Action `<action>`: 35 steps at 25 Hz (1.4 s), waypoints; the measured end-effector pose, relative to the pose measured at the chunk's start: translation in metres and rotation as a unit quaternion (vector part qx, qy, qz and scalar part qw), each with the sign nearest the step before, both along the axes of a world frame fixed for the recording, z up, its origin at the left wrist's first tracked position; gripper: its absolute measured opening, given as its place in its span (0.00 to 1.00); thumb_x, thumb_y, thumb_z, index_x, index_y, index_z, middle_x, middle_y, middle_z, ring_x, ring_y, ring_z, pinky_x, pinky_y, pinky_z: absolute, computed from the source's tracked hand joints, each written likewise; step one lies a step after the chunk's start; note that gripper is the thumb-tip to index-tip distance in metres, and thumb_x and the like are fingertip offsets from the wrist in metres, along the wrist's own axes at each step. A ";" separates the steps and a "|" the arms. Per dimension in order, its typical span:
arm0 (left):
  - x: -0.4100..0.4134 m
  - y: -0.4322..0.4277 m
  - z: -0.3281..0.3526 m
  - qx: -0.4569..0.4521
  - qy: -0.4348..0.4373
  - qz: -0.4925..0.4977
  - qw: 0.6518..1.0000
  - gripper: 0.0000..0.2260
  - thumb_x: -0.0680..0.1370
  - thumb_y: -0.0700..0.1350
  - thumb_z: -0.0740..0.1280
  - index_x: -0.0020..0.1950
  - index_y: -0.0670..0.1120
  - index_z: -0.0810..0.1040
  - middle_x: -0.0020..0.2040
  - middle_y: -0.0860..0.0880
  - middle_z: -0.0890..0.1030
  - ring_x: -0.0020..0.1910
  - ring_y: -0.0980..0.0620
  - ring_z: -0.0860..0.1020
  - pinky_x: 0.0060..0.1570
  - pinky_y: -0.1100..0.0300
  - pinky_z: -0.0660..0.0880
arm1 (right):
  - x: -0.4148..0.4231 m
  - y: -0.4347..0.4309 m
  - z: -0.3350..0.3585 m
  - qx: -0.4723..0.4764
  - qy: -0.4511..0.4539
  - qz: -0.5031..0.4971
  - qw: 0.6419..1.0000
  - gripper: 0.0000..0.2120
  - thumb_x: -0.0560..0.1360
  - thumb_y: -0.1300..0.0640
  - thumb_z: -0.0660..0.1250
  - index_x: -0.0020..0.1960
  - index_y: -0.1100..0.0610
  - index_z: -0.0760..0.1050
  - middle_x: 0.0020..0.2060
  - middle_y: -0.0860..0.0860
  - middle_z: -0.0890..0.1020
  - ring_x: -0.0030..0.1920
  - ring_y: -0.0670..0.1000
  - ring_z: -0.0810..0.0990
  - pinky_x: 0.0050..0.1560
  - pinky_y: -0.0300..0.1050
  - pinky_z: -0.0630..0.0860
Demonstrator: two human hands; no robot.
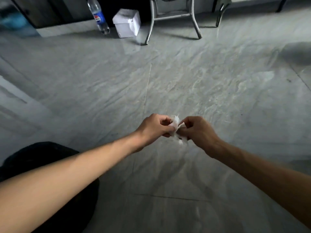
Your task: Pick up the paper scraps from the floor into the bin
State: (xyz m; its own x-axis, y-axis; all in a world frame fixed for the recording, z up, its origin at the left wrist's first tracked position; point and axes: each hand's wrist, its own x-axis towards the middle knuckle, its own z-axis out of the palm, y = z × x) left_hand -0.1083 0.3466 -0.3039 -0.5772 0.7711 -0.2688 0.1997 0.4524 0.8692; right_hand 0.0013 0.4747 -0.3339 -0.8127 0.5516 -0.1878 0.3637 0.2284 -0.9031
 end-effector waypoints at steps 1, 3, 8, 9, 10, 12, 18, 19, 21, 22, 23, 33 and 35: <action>-0.003 -0.018 0.015 0.007 0.000 0.009 1.000 0.06 0.70 0.42 0.71 0.44 0.41 0.83 0.42 0.41 0.85 0.40 0.52 0.82 0.46 0.57 0.80 | -0.007 -0.013 0.017 -0.002 0.006 0.013 1.000 0.04 0.67 0.57 0.73 0.38 0.57 0.80 0.31 0.52 0.84 0.31 0.48 0.83 0.32 0.44 0.79; -0.009 -0.054 0.045 0.014 0.040 0.028 0.999 0.07 0.69 0.43 0.73 0.44 0.41 0.82 0.44 0.41 0.85 0.42 0.46 0.83 0.50 0.50 0.80 | -0.022 -0.043 0.052 0.000 0.019 0.043 0.999 0.05 0.66 0.60 0.73 0.38 0.60 0.79 0.30 0.54 0.83 0.31 0.51 0.82 0.33 0.45 0.78; -0.026 -0.156 0.103 0.057 0.114 0.128 0.984 0.07 0.73 0.37 0.70 0.36 0.46 0.79 0.32 0.47 0.82 0.31 0.53 0.82 0.37 0.61 0.79 | -0.059 -0.121 0.119 -0.075 0.067 0.191 0.976 0.06 0.69 0.71 0.69 0.44 0.63 0.79 0.35 0.54 0.80 0.33 0.46 0.79 0.35 0.36 0.78; -0.029 -0.177 0.108 0.034 0.149 0.138 0.979 0.06 0.73 0.39 0.70 0.36 0.46 0.79 0.31 0.48 0.81 0.29 0.56 0.81 0.36 0.67 0.76 | -0.066 -0.133 0.124 -0.092 0.063 0.204 0.973 0.07 0.70 0.72 0.67 0.45 0.62 0.79 0.36 0.55 0.81 0.33 0.47 0.80 0.36 0.36 0.79; -0.033 -0.201 0.112 -0.001 0.205 0.145 0.968 0.05 0.73 0.42 0.70 0.37 0.46 0.79 0.30 0.49 0.81 0.28 0.58 0.79 0.33 0.71 0.72 | -0.074 -0.147 0.128 -0.095 0.051 0.217 0.970 0.08 0.71 0.72 0.66 0.45 0.62 0.79 0.38 0.56 0.81 0.34 0.49 0.81 0.37 0.38 0.81; -0.039 -0.245 0.113 -0.079 0.322 0.139 0.933 0.08 0.73 0.46 0.69 0.36 0.45 0.76 0.29 0.49 0.77 0.29 0.57 0.75 0.30 0.69 0.67 | -0.086 -0.174 0.130 -0.049 0.020 0.247 0.967 0.10 0.71 0.71 0.64 0.43 0.59 0.79 0.39 0.57 0.82 0.36 0.52 0.83 0.37 0.41 0.81; -0.056 -0.331 0.082 -0.342 0.329 0.044 0.879 0.04 0.74 0.49 0.63 0.40 0.51 0.71 0.42 0.47 0.79 0.41 0.45 0.79 0.35 0.54 0.71 | -0.098 -0.220 0.117 0.091 -0.040 0.325 0.940 0.07 0.72 0.64 0.65 0.43 0.54 0.79 0.34 0.51 0.83 0.34 0.47 0.83 0.36 0.39 0.80; -0.057 -0.337 0.077 -0.392 0.296 0.020 0.871 0.02 0.74 0.49 0.64 0.44 0.53 0.73 0.44 0.49 0.79 0.41 0.48 0.78 0.35 0.55 0.69 | -0.098 -0.222 0.116 0.108 -0.043 0.330 0.937 0.06 0.72 0.63 0.66 0.44 0.54 0.79 0.34 0.50 0.83 0.34 0.46 0.83 0.35 0.38 0.79; -0.059 -0.343 0.067 -0.444 0.269 -0.023 0.854 0.10 0.74 0.51 0.66 0.54 0.52 0.73 0.47 0.50 0.77 0.41 0.50 0.76 0.36 0.57 0.67 | -0.095 -0.223 0.115 0.132 -0.054 0.336 0.931 0.06 0.71 0.63 0.66 0.45 0.55 0.79 0.34 0.48 0.82 0.33 0.45 0.82 0.34 0.36 0.77; -0.060 -0.341 0.066 -0.442 0.279 -0.032 0.852 0.13 0.74 0.51 0.66 0.57 0.52 0.73 0.49 0.50 0.77 0.43 0.50 0.75 0.38 0.57 0.68 | -0.093 -0.222 0.116 0.142 -0.062 0.340 0.928 0.06 0.71 0.63 0.66 0.45 0.55 0.79 0.33 0.47 0.82 0.33 0.45 0.82 0.33 0.35 0.75; -0.062 -0.336 0.068 -0.429 0.293 -0.031 0.854 0.15 0.74 0.52 0.65 0.59 0.51 0.72 0.50 0.50 0.77 0.46 0.50 0.76 0.40 0.56 0.68 | -0.091 -0.219 0.117 0.150 -0.069 0.345 0.924 0.05 0.72 0.63 0.66 0.46 0.56 0.79 0.33 0.47 0.81 0.33 0.45 0.82 0.32 0.33 0.74; -0.061 -0.179 0.122 -0.310 0.354 -0.102 0.876 0.18 0.73 0.61 0.64 0.58 0.54 0.74 0.58 0.48 0.80 0.57 0.46 0.77 0.56 0.51 0.74 | -0.062 -0.125 0.149 0.190 -0.187 0.327 0.906 0.05 0.72 0.60 0.66 0.46 0.58 0.79 0.38 0.53 0.84 0.29 0.46 0.79 0.22 0.30 0.69; -0.061 -0.142 0.132 -0.307 0.347 -0.131 0.877 0.18 0.73 0.60 0.66 0.57 0.53 0.75 0.57 0.48 0.81 0.55 0.46 0.78 0.55 0.50 0.75 | -0.054 -0.102 0.158 0.194 -0.207 0.308 0.908 0.07 0.73 0.60 0.66 0.47 0.60 0.80 0.39 0.54 0.84 0.29 0.47 0.79 0.22 0.31 0.70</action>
